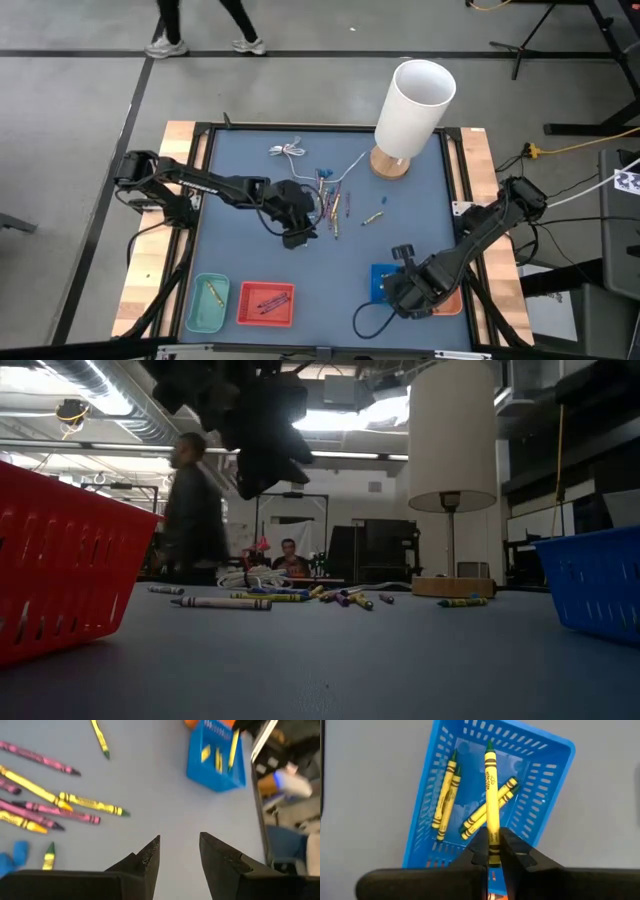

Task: Sort crayons
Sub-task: Put the green crayon into the blue basket

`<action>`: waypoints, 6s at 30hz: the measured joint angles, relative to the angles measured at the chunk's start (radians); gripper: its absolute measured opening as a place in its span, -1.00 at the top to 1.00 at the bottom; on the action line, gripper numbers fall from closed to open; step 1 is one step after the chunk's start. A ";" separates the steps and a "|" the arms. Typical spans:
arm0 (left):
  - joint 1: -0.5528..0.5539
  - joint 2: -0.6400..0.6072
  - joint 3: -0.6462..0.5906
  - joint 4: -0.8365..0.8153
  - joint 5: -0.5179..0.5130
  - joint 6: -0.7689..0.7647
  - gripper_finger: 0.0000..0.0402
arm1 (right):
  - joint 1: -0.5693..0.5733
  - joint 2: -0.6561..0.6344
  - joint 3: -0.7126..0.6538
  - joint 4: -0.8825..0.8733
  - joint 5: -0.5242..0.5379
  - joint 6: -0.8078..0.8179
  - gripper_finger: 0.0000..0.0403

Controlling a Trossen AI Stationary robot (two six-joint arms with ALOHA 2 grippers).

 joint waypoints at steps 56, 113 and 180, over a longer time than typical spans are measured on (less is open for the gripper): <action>0.022 0.215 -0.118 -0.030 -0.354 0.151 0.81 | -0.180 0.001 0.000 0.038 0.285 -0.254 0.19; 0.024 0.204 0.185 0.067 0.089 -0.140 0.95 | -0.423 0.001 0.001 0.458 0.208 -0.612 0.77; 0.433 0.202 0.185 -0.426 -0.084 0.751 0.37 | -0.095 0.001 0.001 0.064 -0.184 0.009 0.60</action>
